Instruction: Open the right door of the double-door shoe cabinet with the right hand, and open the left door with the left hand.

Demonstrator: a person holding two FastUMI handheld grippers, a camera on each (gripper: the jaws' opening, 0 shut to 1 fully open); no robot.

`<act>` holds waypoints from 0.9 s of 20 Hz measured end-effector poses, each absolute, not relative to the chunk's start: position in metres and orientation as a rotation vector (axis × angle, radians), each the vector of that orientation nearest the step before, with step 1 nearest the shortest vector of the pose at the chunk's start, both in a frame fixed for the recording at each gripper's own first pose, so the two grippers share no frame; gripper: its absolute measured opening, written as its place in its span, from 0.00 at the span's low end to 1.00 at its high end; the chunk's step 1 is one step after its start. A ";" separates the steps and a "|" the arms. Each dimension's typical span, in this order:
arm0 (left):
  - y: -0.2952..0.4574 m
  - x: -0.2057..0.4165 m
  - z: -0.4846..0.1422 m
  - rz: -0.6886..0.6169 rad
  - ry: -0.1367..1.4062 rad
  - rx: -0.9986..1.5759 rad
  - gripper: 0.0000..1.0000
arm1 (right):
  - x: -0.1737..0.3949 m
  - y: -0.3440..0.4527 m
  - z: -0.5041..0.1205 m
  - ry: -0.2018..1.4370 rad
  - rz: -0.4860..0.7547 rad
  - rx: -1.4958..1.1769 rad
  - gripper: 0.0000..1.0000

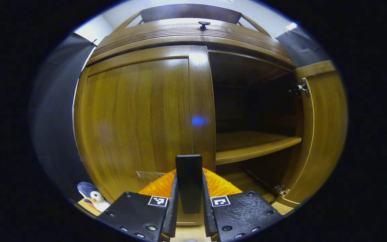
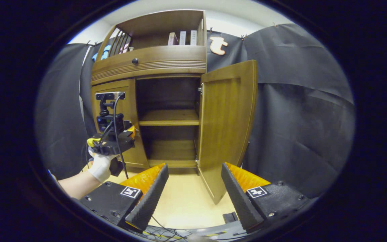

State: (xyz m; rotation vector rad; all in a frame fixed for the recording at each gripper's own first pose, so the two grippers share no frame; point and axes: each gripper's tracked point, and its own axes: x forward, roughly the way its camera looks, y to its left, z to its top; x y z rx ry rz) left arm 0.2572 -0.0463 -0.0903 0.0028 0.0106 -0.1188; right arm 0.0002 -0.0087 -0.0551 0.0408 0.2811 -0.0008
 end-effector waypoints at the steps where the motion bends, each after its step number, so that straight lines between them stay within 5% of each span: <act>1: -0.046 0.256 -0.089 -0.121 0.012 0.001 0.26 | 0.000 -0.010 -0.056 0.282 -0.006 0.051 1.00; 18: -0.026 0.195 -0.092 -0.180 0.020 -0.016 0.26 | -0.020 0.016 -0.066 0.279 0.026 0.065 1.00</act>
